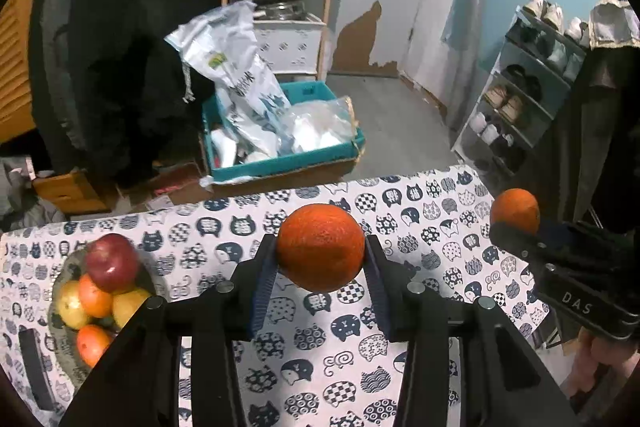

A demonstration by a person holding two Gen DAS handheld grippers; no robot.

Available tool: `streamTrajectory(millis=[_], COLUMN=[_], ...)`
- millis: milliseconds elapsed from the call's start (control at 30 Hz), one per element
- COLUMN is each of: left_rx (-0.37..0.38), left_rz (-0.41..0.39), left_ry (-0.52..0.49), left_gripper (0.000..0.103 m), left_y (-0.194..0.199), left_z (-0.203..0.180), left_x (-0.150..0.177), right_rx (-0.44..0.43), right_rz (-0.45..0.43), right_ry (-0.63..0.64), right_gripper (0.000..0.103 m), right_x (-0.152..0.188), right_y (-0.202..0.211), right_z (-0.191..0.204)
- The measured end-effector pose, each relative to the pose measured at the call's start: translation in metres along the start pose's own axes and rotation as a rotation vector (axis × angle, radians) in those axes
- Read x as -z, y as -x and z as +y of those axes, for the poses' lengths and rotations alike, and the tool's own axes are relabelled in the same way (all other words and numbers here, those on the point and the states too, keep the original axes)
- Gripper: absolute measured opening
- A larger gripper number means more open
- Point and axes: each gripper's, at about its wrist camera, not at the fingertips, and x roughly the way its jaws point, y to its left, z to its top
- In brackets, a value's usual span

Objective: Organize fruits
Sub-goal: 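Lift both mandarins and carry them over the green bowl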

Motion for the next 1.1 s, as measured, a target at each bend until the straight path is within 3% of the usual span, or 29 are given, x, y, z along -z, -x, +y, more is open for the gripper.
streamTrajectory(millis=[500, 1100], left_rx=[-0.082, -0.199], left_rz=[-0.062, -0.070], left_ry=[0.043, 0.172], left_gripper=[0.043, 0.043], left_y=[0.055, 0.089], left_z=[0.048, 0.142], left_x=[0.007, 0.041], right_rx=[-0.102, -0.242], right_rz=[-0.034, -0.008], right_ry=[0.078, 0.179], right_gripper=[0.044, 0.044], right_x=[-0.017, -0.029], right_y=[0.010, -0.007], right_z=[0.064, 0.166])
